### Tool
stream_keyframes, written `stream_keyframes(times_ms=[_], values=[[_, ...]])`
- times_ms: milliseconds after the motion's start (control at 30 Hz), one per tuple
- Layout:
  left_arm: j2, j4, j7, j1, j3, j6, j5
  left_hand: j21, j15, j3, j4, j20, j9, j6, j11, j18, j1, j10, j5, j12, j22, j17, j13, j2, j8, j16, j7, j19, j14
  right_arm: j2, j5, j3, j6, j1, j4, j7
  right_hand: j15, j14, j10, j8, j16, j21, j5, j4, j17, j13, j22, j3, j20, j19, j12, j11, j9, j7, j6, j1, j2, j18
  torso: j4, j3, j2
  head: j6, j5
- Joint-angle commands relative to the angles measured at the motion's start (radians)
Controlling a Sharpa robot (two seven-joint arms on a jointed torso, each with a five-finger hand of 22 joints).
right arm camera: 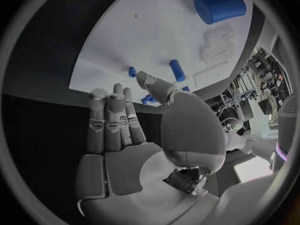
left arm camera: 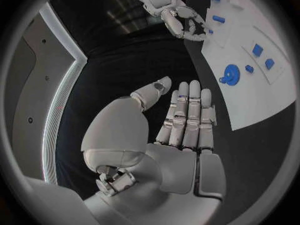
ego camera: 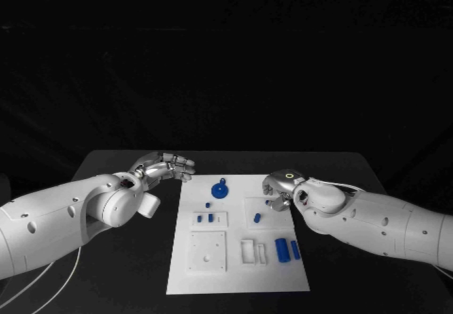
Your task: Assemble the parts on the task board
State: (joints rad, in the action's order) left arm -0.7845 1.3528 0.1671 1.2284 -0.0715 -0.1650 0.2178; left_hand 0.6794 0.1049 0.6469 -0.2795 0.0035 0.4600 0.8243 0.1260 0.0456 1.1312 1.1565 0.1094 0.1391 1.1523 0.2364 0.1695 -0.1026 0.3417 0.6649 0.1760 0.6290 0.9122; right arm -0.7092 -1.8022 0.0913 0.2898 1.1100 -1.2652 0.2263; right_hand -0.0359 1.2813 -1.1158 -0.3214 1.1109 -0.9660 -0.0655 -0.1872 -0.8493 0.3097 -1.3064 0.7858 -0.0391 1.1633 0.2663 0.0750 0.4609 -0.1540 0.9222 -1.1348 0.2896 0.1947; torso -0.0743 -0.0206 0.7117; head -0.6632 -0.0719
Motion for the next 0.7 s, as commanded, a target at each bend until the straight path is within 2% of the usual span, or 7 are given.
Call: stream_keyframes(times_ms=[33, 200, 700], values=[[0.001, -0.004, 0.006, 0.001, 0.001, -0.005, -0.013, -0.005, 0.002, -0.008, -0.001, 0.003, -0.002, -0.007, 0.002, -0.003, -0.008, -0.008, 0.006, -0.006, 0.001, 0.002, -0.001, -0.002, 0.004, -0.007, 0.001, -0.006, 0.004, 0.004, -0.022, 0.001, -0.011, -0.001, 0.006, 0.005, -0.004, 0.003, -0.012, -0.007, 0.004, 0.004, 0.006, 0.0, 0.002, -0.001, -0.002, 0.006, 0.004, 0.003, 0.0, -0.002, -0.001, 0.001, 0.007, 0.005, 0.009, 0.067, -0.0006, 0.0, 0.0, -0.003, -0.004], [0.002, -0.006, 0.011, 0.001, 0.001, -0.007, -0.014, -0.006, 0.003, -0.009, -0.001, 0.004, -0.002, -0.009, 0.003, -0.004, -0.007, -0.01, 0.004, -0.008, 0.002, 0.004, -0.001, -0.002, 0.004, -0.011, 0.001, -0.008, 0.003, 0.01, -0.012, 0.001, -0.013, -0.004, 0.013, 0.0, -0.006, 0.002, -0.02, -0.009, 0.005, 0.005, 0.006, -0.001, 0.003, 0.0, -0.003, 0.01, 0.004, 0.003, 0.002, -0.004, 0.0, 0.003, 0.012, 0.005, 0.008, 0.067, -0.0016, -0.0012, 0.0, -0.004, -0.002], [0.003, -0.007, 0.013, 0.001, 0.001, 0.002, -0.014, -0.007, 0.003, -0.009, -0.001, 0.004, -0.002, -0.01, 0.003, -0.004, -0.006, -0.01, 0.003, -0.008, 0.003, 0.007, -0.001, -0.001, 0.004, -0.014, 0.001, -0.008, 0.004, 0.028, -0.001, 0.004, -0.037, -0.018, 0.034, -0.009, -0.019, 0.0, -0.059, -0.023, 0.009, 0.007, 0.01, 0.022, 0.009, 0.008, -0.009, 0.061, 0.007, 0.007, 0.014, -0.017, 0.007, 0.016, 0.044, -0.01, 0.004, 0.067, -0.0024, -0.0012, 0.0, -0.007, 0.0]])
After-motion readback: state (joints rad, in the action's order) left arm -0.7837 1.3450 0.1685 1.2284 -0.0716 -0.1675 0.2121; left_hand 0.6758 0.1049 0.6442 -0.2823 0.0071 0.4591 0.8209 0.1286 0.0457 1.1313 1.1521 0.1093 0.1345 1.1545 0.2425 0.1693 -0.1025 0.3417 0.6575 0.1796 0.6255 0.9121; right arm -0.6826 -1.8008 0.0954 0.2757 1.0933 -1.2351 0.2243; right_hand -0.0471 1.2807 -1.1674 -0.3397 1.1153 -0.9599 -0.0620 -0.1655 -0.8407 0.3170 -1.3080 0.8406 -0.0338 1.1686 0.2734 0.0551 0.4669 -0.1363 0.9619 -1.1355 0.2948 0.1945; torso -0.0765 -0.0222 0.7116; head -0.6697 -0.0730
